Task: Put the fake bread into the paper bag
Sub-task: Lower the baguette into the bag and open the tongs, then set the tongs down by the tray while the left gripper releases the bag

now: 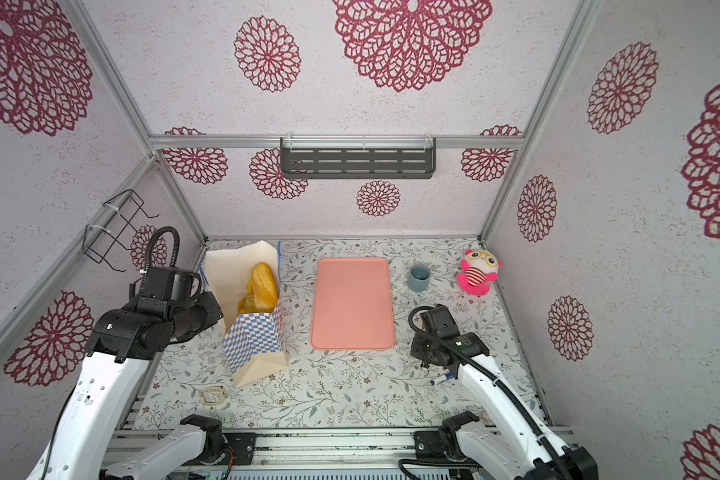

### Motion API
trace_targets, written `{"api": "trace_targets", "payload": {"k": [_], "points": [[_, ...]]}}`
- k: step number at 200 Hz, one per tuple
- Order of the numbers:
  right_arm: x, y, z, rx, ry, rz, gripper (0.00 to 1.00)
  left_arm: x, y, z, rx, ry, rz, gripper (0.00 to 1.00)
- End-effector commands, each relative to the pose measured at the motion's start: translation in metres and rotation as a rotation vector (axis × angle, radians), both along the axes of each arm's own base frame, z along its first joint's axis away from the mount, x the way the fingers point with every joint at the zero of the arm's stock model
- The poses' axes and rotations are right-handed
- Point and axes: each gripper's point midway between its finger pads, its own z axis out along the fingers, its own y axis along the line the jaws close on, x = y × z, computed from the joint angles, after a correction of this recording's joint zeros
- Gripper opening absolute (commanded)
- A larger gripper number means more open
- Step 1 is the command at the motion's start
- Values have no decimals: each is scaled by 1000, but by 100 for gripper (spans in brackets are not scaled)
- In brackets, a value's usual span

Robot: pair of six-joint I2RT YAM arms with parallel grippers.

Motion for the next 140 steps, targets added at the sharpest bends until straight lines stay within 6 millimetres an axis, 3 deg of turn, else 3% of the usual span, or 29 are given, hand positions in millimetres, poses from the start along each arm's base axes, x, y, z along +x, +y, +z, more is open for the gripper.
{"api": "trace_targets", "payload": {"k": [1,35,73,102,140], "points": [[21,-4,4,-10,-96,-45,27,-2,3,6,-25,-38,27,9],[21,-4,-18,0,-84,-59,30,-10,6,10,-32,-54,36,21],[18,0,-39,30,-47,-68,33,-17,8,18,-32,-69,41,40],[16,0,-44,39,-42,-73,35,-23,11,24,-28,-79,48,49],[13,0,-50,41,-31,-76,37,-30,17,29,-9,-78,68,72]]}}
